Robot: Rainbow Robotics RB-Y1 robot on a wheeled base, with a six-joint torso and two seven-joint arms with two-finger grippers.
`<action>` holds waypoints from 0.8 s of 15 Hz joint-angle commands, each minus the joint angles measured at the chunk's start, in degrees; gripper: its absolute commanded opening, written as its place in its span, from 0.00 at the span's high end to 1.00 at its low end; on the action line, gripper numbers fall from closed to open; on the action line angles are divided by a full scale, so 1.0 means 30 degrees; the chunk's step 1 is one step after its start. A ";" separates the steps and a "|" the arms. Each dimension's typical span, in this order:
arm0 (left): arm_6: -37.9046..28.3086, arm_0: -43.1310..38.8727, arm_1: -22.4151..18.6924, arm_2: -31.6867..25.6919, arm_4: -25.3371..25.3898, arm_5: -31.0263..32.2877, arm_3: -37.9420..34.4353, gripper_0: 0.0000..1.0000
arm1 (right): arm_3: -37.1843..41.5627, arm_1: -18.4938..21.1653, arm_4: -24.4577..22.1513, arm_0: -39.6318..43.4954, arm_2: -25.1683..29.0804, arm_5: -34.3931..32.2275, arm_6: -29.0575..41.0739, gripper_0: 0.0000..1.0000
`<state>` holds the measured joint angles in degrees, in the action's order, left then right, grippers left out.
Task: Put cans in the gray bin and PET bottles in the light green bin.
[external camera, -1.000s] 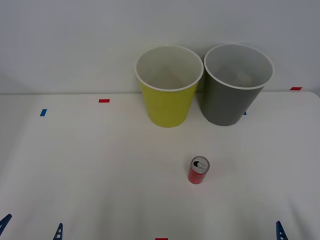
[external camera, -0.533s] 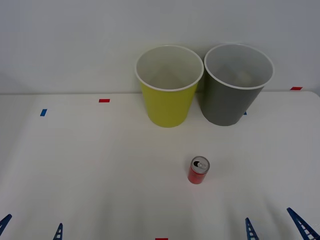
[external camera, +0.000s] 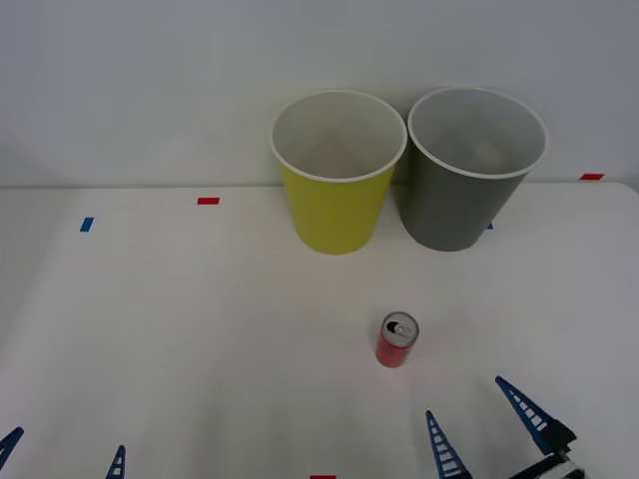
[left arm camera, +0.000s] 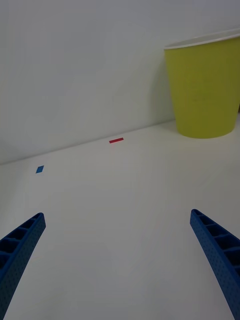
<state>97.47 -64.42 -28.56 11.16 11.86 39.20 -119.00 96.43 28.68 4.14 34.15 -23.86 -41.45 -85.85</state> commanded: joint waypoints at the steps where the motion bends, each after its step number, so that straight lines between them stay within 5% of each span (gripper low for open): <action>1: 0.0000 -0.0001 0.0000 0.0000 0.0000 0.0000 -0.0002 0.00 | -0.0034 -0.0389 -0.0004 -0.1159 -0.0337 0.1162 -0.0094 0.00; 12: 0.0000 -0.0001 0.0000 0.0000 0.0000 0.0000 -0.0002 0.00 | -0.2143 -0.2352 -0.0092 -0.4176 -0.0688 0.2568 -0.0592 0.00</action>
<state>97.47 -64.42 -28.56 11.16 11.86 39.20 -119.00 91.38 22.45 3.97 22.99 -25.92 -33.75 -87.60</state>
